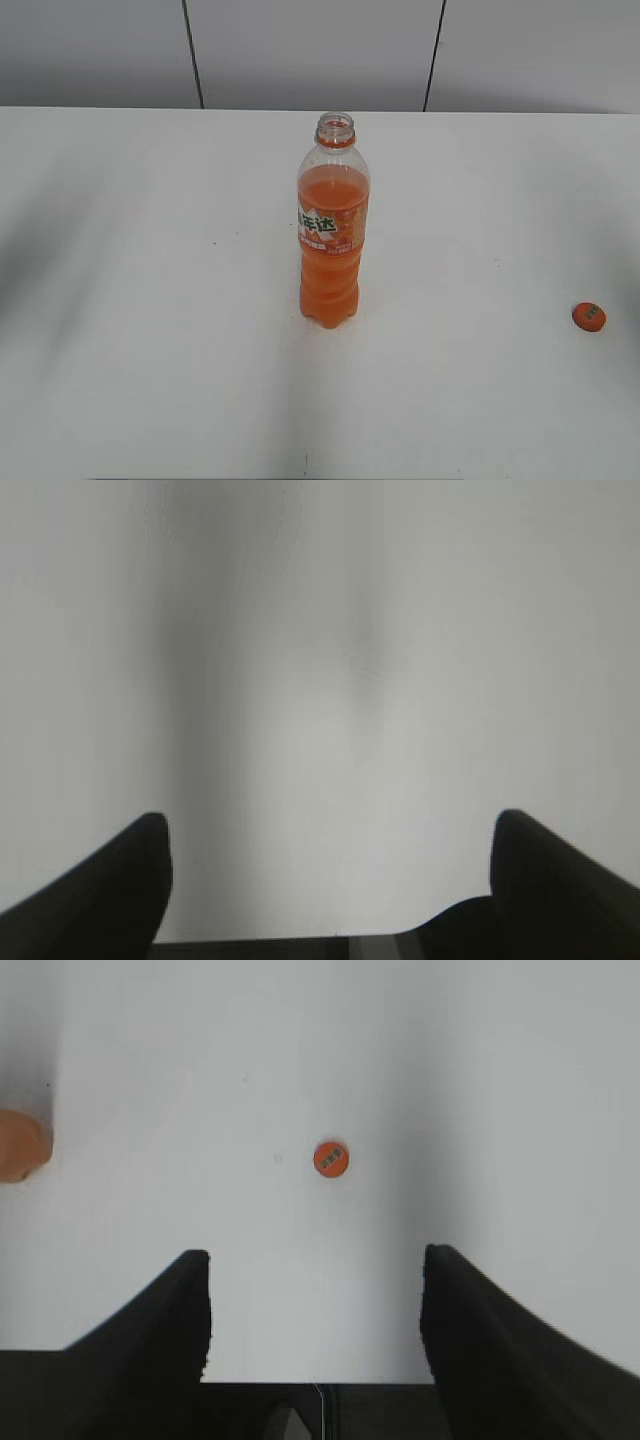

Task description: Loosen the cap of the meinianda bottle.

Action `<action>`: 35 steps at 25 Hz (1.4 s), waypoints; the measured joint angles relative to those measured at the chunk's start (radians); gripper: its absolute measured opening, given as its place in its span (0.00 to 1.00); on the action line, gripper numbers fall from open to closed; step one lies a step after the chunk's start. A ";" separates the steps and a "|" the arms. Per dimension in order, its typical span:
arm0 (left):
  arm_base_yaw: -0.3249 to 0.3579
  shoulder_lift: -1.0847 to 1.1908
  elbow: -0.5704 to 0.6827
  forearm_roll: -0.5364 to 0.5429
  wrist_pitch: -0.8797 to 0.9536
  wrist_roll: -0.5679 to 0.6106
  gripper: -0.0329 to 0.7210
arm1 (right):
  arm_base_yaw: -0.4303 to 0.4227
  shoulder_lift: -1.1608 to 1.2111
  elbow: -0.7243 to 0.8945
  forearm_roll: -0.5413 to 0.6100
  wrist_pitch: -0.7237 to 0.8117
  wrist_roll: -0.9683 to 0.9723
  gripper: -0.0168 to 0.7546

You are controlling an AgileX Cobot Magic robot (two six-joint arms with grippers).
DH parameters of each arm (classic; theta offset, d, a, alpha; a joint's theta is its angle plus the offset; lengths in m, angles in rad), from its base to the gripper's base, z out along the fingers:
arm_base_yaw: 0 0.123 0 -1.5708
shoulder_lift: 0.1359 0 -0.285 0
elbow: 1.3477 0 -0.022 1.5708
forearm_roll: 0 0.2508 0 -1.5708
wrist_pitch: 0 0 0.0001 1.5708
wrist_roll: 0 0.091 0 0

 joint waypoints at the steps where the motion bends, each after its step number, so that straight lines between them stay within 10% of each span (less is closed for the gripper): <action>1: 0.001 -0.039 0.038 0.009 -0.008 -0.001 0.82 | 0.000 -0.033 0.039 0.000 0.000 0.000 0.66; 19: 0.002 -0.972 0.486 -0.073 -0.064 -0.004 0.82 | 0.000 -0.663 0.520 0.001 -0.042 0.000 0.66; 35: 0.002 -1.344 0.549 -0.033 -0.091 -0.004 0.81 | 0.000 -1.047 0.608 -0.011 -0.086 -0.014 0.66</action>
